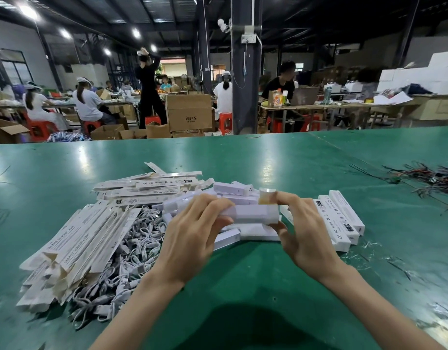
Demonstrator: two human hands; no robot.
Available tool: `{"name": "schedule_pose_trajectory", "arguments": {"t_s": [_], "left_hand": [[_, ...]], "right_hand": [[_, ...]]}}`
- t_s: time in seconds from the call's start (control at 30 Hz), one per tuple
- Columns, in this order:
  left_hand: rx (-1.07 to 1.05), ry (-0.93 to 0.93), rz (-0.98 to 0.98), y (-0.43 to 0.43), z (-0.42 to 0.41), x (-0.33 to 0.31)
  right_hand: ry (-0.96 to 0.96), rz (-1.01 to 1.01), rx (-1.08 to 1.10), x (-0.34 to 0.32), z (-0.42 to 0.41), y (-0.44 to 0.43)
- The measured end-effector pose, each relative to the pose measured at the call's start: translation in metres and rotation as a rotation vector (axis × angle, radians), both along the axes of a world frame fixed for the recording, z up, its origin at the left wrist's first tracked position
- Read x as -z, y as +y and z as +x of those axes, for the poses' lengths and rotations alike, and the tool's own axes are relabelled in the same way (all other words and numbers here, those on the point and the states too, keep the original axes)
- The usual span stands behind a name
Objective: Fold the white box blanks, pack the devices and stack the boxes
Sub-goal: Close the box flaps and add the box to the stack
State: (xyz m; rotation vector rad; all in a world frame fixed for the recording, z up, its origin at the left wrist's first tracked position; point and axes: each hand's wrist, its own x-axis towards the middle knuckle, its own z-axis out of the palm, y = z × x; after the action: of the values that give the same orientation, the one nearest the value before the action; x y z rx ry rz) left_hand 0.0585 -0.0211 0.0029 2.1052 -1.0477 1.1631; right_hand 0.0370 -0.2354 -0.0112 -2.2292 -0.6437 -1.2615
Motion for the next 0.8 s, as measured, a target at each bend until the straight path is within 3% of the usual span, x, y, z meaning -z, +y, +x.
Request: {"name": "schedule_pose_trajectory", "arguments": {"t_s": [0.33,0.57,0.8], "left_hand": [[-0.115,0.0,-0.085,-0.0012,-0.0009,0.001],[-0.005,0.193,-0.259,-0.0071,-0.0038,0.0031],[-0.097,0.126,-0.162,-0.0033,-0.0029,0.0009]], "right_hand": [[0.025,-0.056,0.036,-0.0056,-0.0003,-0.0035],[0.026,-0.143,0.049,-0.0022,0.0026,-0.0063],[0.071,-0.101,0.023,-0.0028,0.0017,-0.0059]]}}
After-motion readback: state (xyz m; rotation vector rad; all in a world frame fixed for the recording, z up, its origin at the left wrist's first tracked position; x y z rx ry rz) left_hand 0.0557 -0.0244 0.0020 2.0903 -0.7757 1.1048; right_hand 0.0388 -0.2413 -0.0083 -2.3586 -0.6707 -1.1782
